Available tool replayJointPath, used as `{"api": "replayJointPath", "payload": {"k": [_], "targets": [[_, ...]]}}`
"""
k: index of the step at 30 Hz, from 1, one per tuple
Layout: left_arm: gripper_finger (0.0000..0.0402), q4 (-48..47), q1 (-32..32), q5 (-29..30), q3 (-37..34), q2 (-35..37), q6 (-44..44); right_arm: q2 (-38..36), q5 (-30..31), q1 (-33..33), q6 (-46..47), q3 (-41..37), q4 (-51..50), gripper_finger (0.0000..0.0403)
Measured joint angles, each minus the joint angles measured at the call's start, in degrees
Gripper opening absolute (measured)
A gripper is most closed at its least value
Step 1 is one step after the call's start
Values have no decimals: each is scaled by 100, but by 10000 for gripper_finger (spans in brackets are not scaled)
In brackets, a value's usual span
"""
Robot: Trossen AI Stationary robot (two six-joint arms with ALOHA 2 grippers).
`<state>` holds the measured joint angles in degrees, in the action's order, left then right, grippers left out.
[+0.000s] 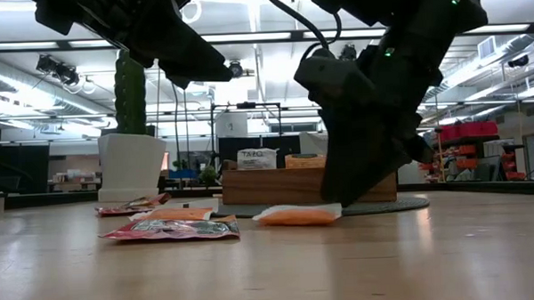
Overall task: Pick & Place Tea
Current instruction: Put the white tea bag into the left section of the wooden organizer
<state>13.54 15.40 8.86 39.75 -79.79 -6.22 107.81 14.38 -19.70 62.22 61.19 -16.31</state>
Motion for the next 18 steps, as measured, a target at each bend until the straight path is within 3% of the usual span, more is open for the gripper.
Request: {"api": "replayJointPath", "payload": {"k": [7, 12, 18], "targets": [[170, 3, -4, 0, 0, 0, 92, 0, -634, -23, 73, 0, -51, 130], [170, 3, -17, 2, 0, 0, 94, 0, -735, 95, -10, 0, 166, 159], [170, -28, -13, 0, 2, 0, 97, 163, -890, 232, -100, 12, 622, 165]]}}
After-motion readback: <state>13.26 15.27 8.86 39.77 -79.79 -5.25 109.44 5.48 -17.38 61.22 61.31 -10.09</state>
